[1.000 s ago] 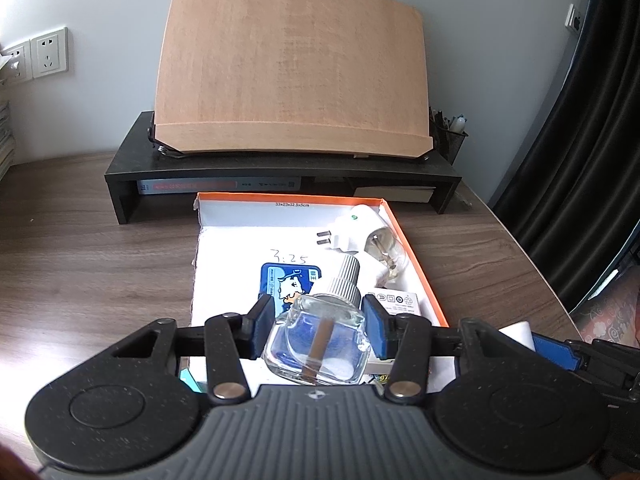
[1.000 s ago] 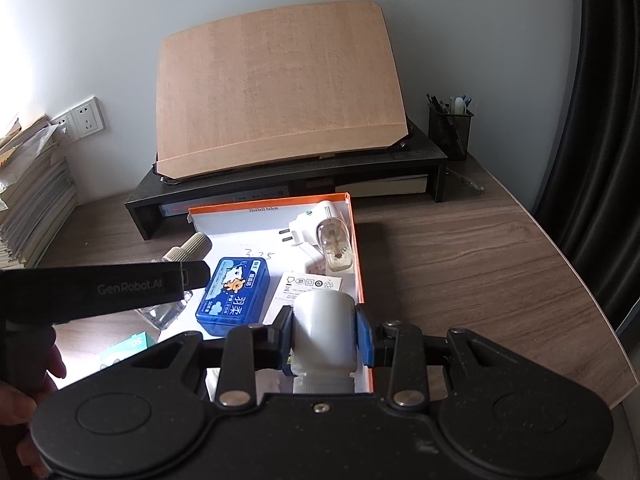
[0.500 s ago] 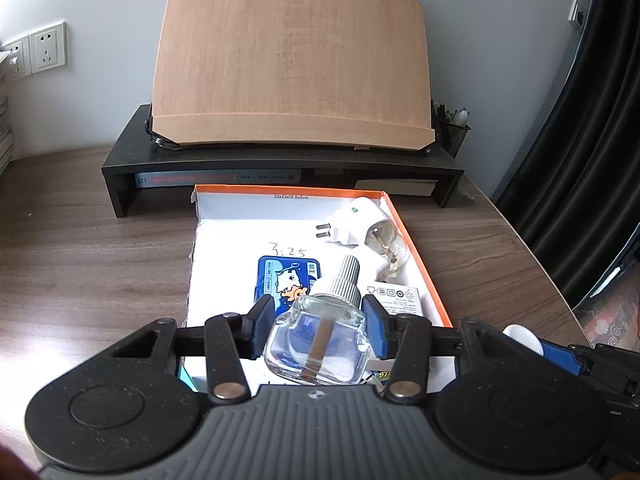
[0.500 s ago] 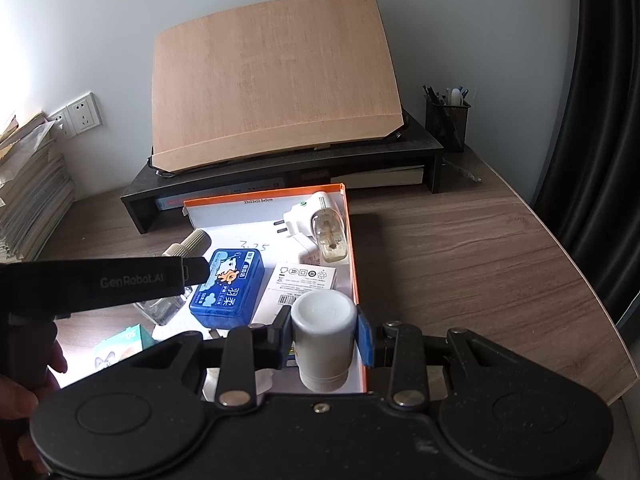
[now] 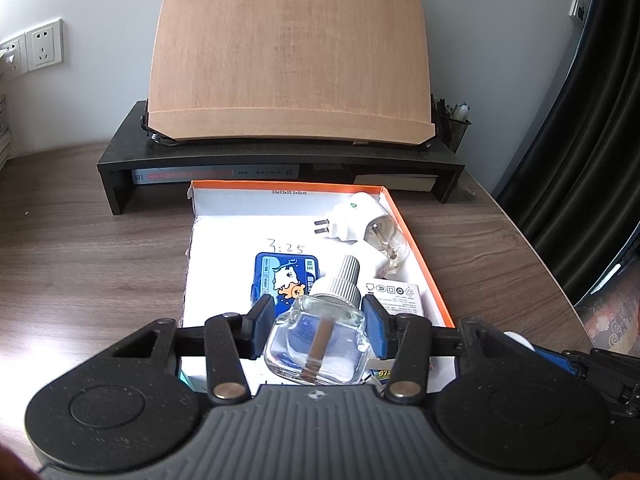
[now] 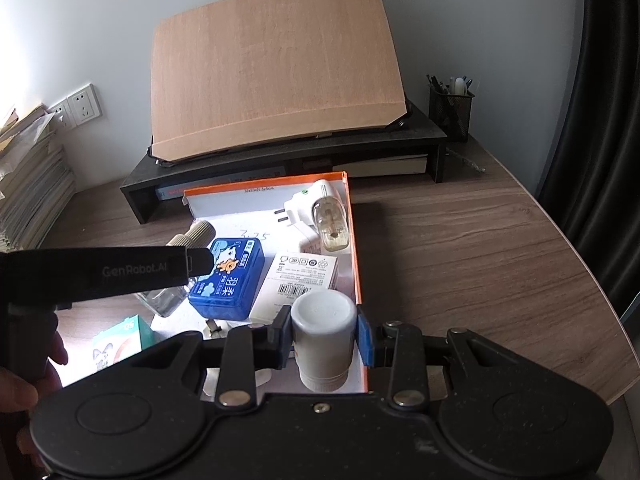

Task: Organize rigid objects
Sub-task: 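Hold the glass bottle and white bottle low above the white box, then open the right gripper releasing the white bottle while the left gripper releases the glass bottle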

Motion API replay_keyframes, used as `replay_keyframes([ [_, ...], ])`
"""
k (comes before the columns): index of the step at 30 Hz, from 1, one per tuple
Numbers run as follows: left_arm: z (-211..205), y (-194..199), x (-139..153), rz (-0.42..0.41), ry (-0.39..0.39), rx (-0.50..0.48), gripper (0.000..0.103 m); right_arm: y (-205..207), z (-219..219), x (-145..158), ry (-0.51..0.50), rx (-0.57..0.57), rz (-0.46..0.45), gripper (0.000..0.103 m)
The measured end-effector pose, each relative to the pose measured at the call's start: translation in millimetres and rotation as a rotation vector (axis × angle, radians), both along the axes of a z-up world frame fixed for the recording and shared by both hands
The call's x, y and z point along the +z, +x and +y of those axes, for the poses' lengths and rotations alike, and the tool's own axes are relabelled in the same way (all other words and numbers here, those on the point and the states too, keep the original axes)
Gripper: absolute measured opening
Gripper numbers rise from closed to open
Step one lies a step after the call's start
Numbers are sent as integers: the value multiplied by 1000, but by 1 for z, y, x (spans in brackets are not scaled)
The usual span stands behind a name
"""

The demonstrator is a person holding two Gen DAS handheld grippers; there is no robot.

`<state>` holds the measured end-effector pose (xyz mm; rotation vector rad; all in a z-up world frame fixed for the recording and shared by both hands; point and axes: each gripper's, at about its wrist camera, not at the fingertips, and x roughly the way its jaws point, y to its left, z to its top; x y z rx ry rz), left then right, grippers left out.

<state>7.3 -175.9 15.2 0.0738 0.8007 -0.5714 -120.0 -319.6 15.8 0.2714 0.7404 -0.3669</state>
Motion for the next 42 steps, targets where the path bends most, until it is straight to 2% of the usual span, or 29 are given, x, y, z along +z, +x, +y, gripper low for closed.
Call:
replay_keyframes([
  [10, -3, 3, -3, 12, 3, -11, 48, 6, 2, -6, 22, 27, 35, 41],
  [11, -4, 4, -3, 14, 4, -15, 48, 6, 3, -6, 18, 24, 33, 43],
  [13, -6, 6, -5, 16, 7, -21, 48, 6, 4, -7, 21, 27, 26, 54],
  [15, -8, 8, -6, 19, 7, -25, 48, 5, 4, -6, 18, 26, 19, 55],
  [17, -10, 10, -7, 19, 9, -29, 41, 4, 3, -5, 15, 18, 15, 57],
  [23, -14, 14, -6, 14, -4, -42, 41, 0, 0, -2, 12, -11, -4, 59],
  [25, -13, 12, -4, 16, -10, -48, 42, -2, 0, 0, 9, -20, -12, 63],
  [28, -11, 7, 2, 9, -13, -54, 48, -5, 1, 4, -3, -30, -24, 68],
  [34, 5, -5, 17, -1, -1, -10, 80, -11, 10, 13, -41, -34, -40, 77],
  [37, 17, -17, 25, -15, 19, 21, 97, -17, 15, 17, -47, -32, -42, 78],
  [40, 31, -30, 31, -30, 40, 54, 103, -24, 20, 19, -49, -17, -29, 80],
  [42, 40, -36, 32, -20, 46, 86, 103, -29, 24, 19, -50, -10, -20, 80],
])
